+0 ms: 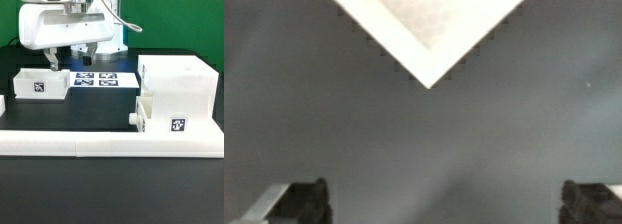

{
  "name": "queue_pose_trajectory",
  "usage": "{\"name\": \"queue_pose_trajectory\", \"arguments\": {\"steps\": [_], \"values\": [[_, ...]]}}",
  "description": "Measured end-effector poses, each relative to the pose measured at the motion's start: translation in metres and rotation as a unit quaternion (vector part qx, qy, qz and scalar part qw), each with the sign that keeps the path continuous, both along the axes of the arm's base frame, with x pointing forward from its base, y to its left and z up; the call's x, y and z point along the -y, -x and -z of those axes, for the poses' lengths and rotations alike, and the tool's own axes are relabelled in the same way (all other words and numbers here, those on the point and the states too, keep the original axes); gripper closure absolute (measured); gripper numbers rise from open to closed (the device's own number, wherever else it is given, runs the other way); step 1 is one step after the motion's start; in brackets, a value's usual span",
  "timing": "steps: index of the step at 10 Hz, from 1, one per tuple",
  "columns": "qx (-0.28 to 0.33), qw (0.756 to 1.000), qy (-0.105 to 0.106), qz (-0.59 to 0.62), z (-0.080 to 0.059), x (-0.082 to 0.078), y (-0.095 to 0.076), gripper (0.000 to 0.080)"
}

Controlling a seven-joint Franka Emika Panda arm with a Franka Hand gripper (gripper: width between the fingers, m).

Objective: Assemble drawer

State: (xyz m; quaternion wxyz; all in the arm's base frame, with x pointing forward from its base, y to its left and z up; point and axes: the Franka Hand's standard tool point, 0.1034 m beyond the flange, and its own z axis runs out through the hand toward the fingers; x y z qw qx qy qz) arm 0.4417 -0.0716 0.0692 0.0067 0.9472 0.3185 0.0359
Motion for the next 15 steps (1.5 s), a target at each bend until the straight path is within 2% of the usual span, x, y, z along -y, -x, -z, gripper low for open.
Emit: {"name": "queue_pose_trajectory", "arguments": {"steps": [2, 4, 7, 12, 13, 15], "values": [[0.000, 0.999, -0.005, 0.051, 0.001, 0.000, 0.001, 0.0151], [0.005, 0.985, -0.009, 0.172, 0.009, 0.008, 0.028, 0.0151], [-0.007, 0.955, -0.021, 0.297, 0.028, 0.017, 0.046, 0.0151], [-0.019, 0.945, -0.020, 0.326, 0.058, 0.015, 0.069, 0.0151], [-0.017, 0.945, -0.018, 0.326, 0.061, 0.014, 0.077, 0.0151], [-0.017, 0.946, -0.016, 0.325, 0.064, 0.013, 0.081, 0.0151]]}}
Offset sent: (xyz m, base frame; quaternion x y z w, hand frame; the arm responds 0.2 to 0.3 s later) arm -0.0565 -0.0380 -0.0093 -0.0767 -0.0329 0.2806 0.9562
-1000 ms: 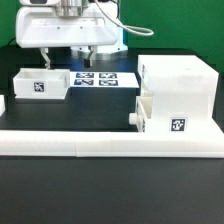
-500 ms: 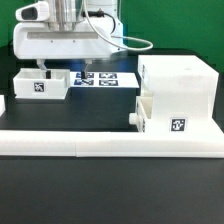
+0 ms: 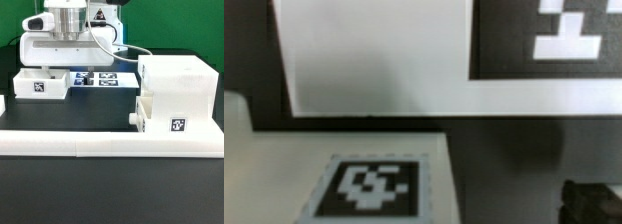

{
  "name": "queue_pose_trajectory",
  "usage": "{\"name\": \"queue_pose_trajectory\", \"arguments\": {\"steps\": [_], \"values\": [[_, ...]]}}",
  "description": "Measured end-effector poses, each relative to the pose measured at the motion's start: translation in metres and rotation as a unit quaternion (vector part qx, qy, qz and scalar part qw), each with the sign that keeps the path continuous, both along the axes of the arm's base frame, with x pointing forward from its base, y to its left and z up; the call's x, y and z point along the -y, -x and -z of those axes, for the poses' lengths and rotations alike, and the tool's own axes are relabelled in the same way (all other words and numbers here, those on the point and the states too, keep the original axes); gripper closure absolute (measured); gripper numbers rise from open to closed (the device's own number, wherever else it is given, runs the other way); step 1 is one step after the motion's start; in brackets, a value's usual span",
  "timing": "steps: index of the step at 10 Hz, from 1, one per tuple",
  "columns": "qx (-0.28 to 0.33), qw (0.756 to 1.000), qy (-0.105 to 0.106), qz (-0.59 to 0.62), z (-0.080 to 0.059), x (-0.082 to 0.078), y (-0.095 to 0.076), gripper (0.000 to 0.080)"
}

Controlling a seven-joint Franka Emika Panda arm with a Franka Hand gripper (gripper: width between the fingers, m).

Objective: Assemble drawer

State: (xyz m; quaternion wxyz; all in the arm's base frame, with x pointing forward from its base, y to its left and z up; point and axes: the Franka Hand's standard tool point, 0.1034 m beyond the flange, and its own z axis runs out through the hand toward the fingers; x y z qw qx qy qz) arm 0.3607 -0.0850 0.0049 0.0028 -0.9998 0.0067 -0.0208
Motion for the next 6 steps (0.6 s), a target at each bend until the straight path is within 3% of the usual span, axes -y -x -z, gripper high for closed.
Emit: {"name": "queue_pose_trajectory", "arguments": {"steps": [2, 4, 5, 6], "values": [[0.001, 1.000, 0.001, -0.002, 0.0005, -0.0009, -0.0004, 0.0159], [0.001, 1.000, 0.001, -0.003, 0.0005, -0.0008, -0.0004, 0.0507], [0.001, 1.000, 0.001, -0.003, 0.0005, -0.0008, -0.0004, 0.0643], [0.001, 1.000, 0.001, -0.003, 0.0005, -0.0008, -0.0003, 0.0643]]}}
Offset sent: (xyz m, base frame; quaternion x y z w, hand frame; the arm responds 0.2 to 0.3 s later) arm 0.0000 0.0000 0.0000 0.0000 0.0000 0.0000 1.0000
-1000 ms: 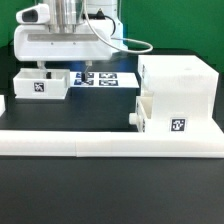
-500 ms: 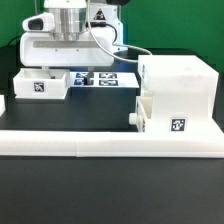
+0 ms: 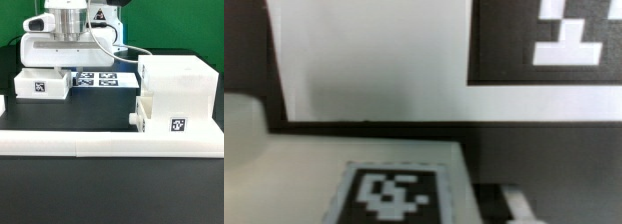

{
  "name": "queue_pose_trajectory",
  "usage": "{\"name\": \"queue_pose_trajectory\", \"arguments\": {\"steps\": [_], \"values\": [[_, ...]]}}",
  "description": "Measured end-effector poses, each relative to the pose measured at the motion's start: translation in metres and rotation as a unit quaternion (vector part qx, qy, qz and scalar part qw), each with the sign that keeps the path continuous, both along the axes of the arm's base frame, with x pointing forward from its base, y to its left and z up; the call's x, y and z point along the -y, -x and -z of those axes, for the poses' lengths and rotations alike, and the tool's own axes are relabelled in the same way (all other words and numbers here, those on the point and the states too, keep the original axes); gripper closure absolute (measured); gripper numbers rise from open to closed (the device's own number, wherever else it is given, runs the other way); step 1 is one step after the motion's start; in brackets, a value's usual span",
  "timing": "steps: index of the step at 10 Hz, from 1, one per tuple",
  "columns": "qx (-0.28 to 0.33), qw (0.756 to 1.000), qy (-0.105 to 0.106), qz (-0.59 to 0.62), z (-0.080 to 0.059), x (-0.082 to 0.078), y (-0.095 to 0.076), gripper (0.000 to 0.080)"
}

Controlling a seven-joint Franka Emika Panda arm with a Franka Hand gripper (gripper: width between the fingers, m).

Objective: Assemble drawer

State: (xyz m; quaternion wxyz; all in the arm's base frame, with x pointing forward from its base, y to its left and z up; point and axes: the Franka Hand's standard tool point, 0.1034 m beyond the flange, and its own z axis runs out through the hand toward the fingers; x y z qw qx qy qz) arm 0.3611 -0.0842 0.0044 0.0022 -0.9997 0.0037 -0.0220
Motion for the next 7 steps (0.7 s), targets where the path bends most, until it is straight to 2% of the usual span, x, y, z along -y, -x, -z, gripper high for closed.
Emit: {"name": "queue_pose_trajectory", "arguments": {"steps": [1, 7], "values": [[0.000, 1.000, 0.000, 0.000, 0.0000, 0.0001, -0.0002, 0.0757], [0.000, 1.000, 0.000, -0.001, 0.0000, 0.0000, -0.0003, 0.0757]]}}
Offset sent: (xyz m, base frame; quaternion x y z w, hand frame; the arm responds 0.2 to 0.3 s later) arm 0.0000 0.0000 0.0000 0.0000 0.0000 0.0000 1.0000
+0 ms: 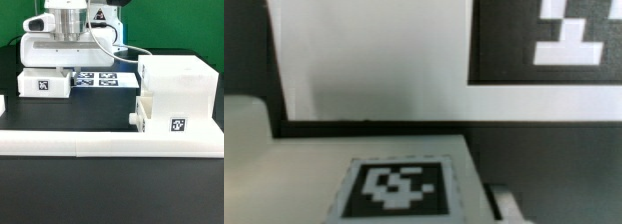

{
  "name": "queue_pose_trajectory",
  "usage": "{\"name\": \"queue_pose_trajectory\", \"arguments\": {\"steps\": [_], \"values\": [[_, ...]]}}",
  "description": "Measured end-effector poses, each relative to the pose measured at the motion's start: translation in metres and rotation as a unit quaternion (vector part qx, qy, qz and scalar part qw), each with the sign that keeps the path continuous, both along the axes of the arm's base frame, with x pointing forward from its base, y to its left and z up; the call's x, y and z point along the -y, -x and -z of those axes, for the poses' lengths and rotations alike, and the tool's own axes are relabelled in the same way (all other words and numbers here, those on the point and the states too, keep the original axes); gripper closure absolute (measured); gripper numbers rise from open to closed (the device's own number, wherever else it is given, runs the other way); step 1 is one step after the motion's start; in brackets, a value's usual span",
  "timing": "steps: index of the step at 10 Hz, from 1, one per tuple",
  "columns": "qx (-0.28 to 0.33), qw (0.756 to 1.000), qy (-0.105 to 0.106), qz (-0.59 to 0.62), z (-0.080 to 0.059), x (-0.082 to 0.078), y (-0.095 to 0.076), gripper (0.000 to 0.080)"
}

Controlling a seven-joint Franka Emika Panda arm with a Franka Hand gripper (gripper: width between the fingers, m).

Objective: Assemble drawer

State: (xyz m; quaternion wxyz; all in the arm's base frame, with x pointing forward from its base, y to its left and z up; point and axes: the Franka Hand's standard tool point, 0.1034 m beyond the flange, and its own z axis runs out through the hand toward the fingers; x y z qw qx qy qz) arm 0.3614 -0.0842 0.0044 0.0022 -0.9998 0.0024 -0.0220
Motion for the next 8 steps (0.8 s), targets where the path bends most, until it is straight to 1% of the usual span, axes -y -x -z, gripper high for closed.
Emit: {"name": "queue_pose_trajectory", "arguments": {"steps": [1, 2, 3, 5, 6, 7, 8], "values": [[0.000, 1.000, -0.001, -0.003, -0.001, -0.002, -0.002, 0.0757], [-0.016, 1.000, -0.012, -0.017, -0.007, -0.015, -0.009, 0.0757], [-0.019, 0.999, -0.020, -0.031, -0.017, -0.026, -0.022, 0.0757], [-0.023, 0.998, -0.032, -0.053, -0.035, -0.043, -0.047, 0.0757], [-0.018, 0.997, -0.034, -0.063, -0.046, -0.049, -0.061, 0.0757], [-0.014, 0.997, -0.031, -0.066, -0.041, -0.046, -0.057, 0.0757], [-0.017, 0.994, -0.031, -0.101, -0.038, -0.045, -0.054, 0.0757]]}}
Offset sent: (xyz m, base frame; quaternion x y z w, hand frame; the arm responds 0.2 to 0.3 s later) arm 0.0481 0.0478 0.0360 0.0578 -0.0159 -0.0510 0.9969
